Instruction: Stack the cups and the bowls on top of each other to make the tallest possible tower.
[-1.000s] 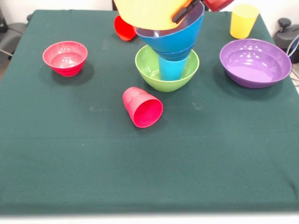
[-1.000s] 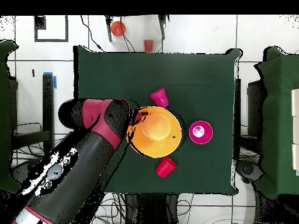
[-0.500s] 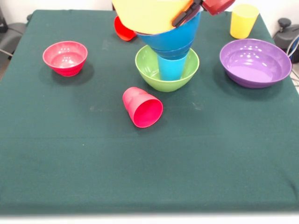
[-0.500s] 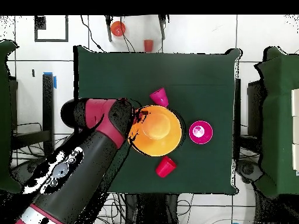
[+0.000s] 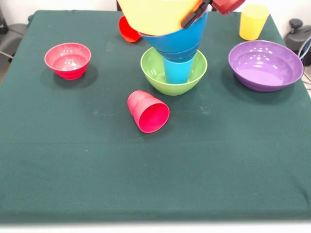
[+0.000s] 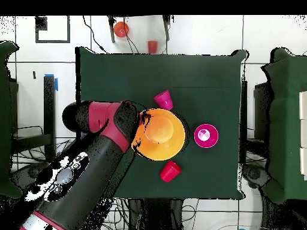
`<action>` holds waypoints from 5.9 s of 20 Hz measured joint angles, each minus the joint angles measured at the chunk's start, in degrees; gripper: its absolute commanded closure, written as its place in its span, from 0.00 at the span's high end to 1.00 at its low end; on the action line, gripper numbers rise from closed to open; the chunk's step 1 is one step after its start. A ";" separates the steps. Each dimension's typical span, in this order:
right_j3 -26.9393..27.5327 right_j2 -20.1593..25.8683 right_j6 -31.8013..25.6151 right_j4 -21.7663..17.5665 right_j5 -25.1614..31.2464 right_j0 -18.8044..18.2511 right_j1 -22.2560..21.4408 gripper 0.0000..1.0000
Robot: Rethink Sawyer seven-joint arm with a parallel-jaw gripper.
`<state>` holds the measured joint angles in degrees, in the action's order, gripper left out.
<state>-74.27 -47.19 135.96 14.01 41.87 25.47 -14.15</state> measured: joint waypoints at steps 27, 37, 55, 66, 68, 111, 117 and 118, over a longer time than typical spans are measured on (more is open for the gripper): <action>-0.85 1.87 -0.01 2.75 0.00 -0.34 -1.23 0.00; -2.67 4.90 -0.01 4.63 -1.49 -1.61 -3.83 0.00; -5.14 7.41 -0.01 4.72 -4.95 -3.75 -6.30 0.00; -5.14 7.42 -0.01 4.71 -4.95 -3.75 -6.28 1.00; -5.14 7.41 -0.01 4.71 -4.95 -3.75 -6.29 1.00; -5.30 7.53 -0.01 4.71 -9.91 -4.72 -5.51 1.00; -7.10 8.07 -0.01 4.71 -16.10 -6.68 -4.60 0.00; -7.36 8.07 -0.02 4.65 -16.62 -6.75 -4.51 0.00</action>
<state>-81.63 -39.12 135.94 18.66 25.24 18.72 -18.66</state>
